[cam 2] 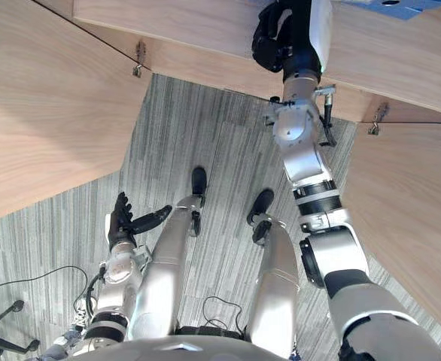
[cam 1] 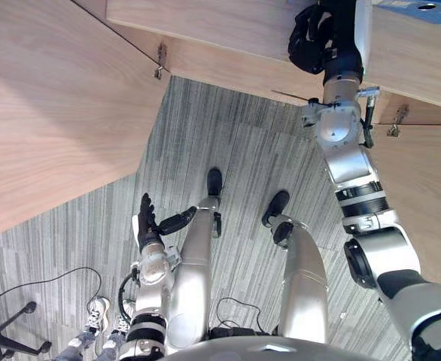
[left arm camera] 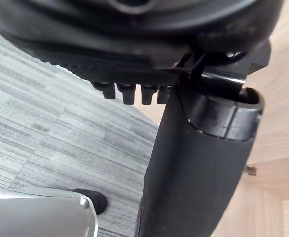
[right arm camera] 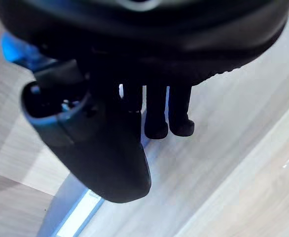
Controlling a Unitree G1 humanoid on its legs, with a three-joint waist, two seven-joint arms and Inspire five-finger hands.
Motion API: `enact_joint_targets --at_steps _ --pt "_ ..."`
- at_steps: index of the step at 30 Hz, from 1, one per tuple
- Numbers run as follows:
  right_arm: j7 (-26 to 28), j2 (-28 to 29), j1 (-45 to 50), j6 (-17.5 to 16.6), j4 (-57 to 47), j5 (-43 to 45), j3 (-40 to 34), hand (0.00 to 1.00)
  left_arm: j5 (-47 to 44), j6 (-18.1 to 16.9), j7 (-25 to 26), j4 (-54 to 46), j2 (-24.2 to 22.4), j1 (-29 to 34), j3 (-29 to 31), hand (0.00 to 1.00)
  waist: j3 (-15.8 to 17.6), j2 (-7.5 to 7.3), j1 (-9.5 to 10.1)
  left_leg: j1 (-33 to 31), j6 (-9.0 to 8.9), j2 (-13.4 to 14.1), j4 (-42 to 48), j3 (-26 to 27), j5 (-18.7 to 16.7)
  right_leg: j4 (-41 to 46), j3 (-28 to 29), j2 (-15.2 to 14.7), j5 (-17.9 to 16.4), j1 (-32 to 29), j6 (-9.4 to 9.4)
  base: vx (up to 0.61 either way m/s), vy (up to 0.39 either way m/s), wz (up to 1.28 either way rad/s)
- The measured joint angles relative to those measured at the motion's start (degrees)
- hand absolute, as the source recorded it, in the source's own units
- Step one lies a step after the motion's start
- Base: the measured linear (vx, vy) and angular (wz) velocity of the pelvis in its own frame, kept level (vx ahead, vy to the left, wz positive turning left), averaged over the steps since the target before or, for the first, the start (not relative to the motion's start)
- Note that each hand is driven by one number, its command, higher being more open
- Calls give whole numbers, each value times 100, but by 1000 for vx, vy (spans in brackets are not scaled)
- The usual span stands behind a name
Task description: Walk over to the cabinet, pick up the folder, carry it to the office cabinet, place the folder inside the office cabinet, then close the office cabinet door
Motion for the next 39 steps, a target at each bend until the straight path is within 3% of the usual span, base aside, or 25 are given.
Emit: enact_joint_targets --at_steps 14,26,39 --pt "-5 -96 -1150 10 394 478 10 0 -176 -11 -4 -97 9 0 -118 100 0 19 12 13 -40 -30 -153 -105 162 22 -98 -20 -18 2 -30 -15 -36 5" --pt "-21 -348 -809 7 219 656 -13 0 -174 -8 -15 -94 9 0 -119 100 -28 70 8 49 -73 1 -184 -102 205 11 -98 10 -15 33 -35 -11 -28 0" --pt "-75 -384 -317 0 -178 157 -11 0 -142 -1 -22 -75 9 0 -120 100 -31 75 13 104 -72 38 -230 -60 206 -20 -48 56 -10 41 -40 -4 -22 -2"
